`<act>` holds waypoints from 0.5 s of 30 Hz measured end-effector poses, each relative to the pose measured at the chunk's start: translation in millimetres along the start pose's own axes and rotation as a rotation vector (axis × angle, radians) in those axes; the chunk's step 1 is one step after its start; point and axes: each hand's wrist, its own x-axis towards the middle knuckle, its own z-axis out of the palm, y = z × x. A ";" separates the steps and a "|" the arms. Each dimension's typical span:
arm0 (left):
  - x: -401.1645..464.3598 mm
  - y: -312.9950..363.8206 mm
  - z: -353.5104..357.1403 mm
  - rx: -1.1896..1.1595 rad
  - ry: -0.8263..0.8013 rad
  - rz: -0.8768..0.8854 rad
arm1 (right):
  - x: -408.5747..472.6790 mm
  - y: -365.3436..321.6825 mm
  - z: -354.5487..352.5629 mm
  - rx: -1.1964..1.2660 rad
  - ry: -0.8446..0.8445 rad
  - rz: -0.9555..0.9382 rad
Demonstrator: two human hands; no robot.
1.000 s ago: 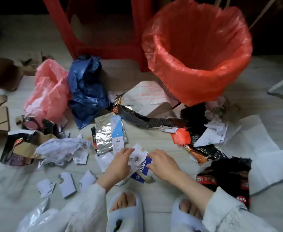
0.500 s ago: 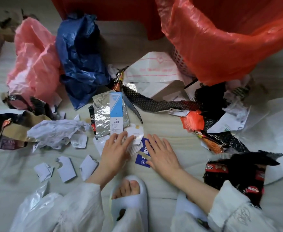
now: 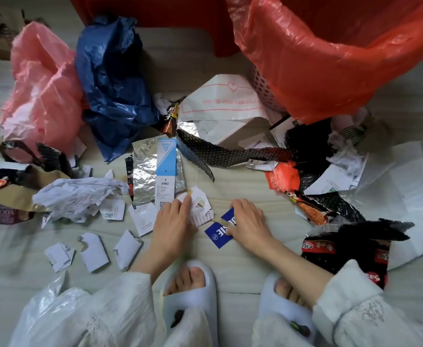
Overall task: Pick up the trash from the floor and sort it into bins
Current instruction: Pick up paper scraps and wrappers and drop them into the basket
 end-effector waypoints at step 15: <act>5.6 11.5 0.0 0.105 0.109 0.143 | -3.6 38.5 -27.8 0.821 0.100 0.405</act>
